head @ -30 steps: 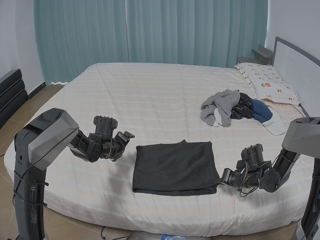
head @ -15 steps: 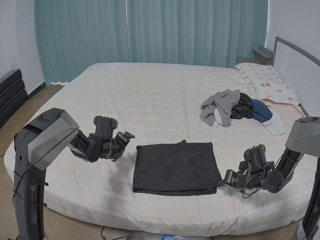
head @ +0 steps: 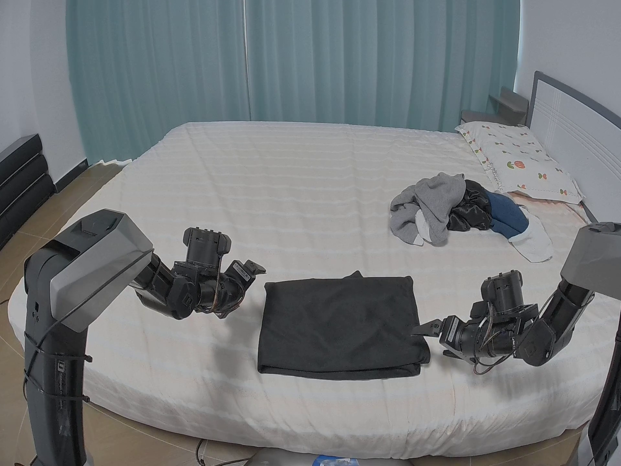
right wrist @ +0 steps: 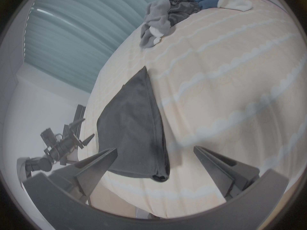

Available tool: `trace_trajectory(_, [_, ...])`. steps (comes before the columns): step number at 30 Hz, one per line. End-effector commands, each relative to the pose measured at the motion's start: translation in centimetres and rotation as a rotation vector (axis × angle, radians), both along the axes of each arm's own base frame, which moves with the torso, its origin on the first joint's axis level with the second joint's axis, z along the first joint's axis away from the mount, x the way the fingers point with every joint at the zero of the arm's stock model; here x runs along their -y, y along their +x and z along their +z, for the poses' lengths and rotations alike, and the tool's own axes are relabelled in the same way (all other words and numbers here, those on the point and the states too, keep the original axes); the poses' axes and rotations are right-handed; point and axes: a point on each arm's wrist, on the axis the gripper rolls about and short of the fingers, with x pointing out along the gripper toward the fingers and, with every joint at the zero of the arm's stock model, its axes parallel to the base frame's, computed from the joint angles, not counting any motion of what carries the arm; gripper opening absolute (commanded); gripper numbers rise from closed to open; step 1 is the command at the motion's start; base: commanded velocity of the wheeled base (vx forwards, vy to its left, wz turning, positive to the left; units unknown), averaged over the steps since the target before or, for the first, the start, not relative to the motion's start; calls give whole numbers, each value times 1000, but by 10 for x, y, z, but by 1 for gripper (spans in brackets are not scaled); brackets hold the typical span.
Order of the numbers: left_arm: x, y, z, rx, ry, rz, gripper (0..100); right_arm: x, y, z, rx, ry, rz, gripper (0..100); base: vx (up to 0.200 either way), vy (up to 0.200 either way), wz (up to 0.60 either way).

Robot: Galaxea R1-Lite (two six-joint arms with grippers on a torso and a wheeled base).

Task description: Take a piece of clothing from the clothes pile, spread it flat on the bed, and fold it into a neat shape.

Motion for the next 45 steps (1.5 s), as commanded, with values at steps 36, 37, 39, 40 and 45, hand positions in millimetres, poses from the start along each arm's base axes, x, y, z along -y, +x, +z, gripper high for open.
trace_trajectory(36, [26,10,-47,149,58,-317,0,0,21,-7,-5,65,-28,100,0,0,0])
trace_trajectory(37, [27,10,-47,151,57,-317,0,0,21,-7,-5,65,-28,100,0,0,0])
trace_trajectory(39, [27,11,-46,154,57,-317,0,0,21,-7,-5,65,-28,100,0,0,0])
trace_trajectory(40, [27,11,-46,154,57,-317,0,0,21,-7,-5,65,-28,100,0,0,0])
trace_trajectory(45, [25,10,-46,149,64,-305,0,1,22,-7,-1,68,-32,100,0,0,0])
